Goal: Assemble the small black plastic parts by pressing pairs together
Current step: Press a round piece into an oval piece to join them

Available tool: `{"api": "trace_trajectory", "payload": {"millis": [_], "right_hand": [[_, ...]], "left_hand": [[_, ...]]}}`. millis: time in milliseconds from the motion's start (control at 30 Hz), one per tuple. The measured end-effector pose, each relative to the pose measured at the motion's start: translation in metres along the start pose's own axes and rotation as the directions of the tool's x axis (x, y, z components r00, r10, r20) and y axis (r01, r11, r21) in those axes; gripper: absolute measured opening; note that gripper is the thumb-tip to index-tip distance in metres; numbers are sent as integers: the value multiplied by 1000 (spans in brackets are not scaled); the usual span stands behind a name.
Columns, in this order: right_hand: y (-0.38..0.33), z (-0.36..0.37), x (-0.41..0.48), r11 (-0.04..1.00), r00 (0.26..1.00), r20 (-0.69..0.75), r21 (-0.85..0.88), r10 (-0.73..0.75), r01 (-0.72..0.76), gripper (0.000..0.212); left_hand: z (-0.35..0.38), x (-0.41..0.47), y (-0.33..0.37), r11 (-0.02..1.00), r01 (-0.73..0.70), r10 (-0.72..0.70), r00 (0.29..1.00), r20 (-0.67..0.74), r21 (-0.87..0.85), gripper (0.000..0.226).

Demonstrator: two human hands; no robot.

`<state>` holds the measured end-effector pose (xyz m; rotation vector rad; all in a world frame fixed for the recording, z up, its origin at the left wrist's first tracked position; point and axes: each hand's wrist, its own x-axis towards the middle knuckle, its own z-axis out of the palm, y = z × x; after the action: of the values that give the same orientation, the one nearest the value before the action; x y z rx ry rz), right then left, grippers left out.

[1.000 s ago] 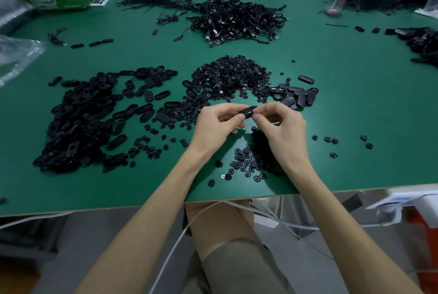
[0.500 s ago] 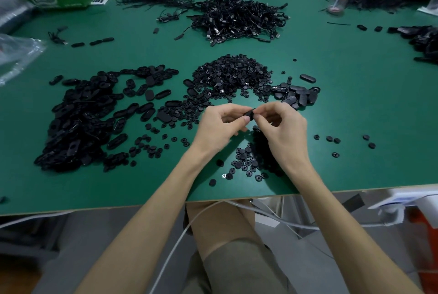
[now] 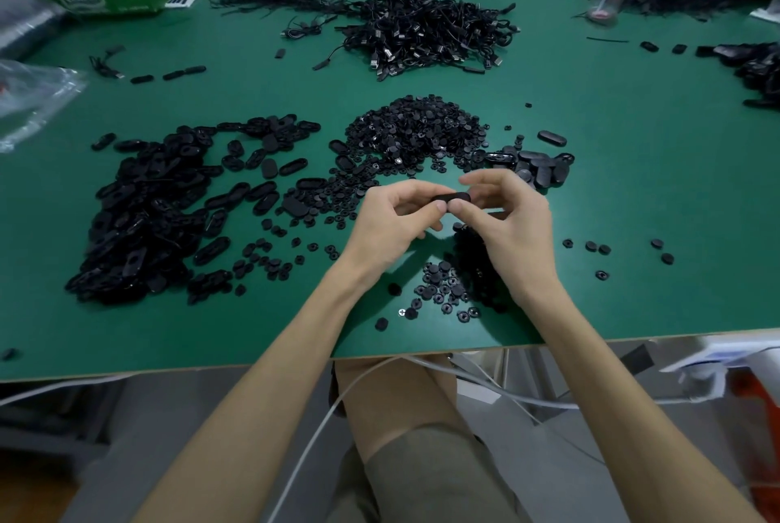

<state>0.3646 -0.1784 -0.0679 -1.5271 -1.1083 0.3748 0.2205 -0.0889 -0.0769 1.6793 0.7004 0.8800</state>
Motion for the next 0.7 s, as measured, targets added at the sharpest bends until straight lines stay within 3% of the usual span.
{"api": "trace_trajectory", "payload": {"millis": [267, 700], "right_hand": [[6, 0, 1, 990, 996, 25, 111, 82, -84, 13], [5, 2, 1, 998, 997, 56, 44, 44, -46, 16]], "left_hand": [[2, 0, -2, 998, 4, -4, 1000, 5, 55, 14], [2, 0, -2, 998, 19, -17, 999, -42, 55, 14]]}}
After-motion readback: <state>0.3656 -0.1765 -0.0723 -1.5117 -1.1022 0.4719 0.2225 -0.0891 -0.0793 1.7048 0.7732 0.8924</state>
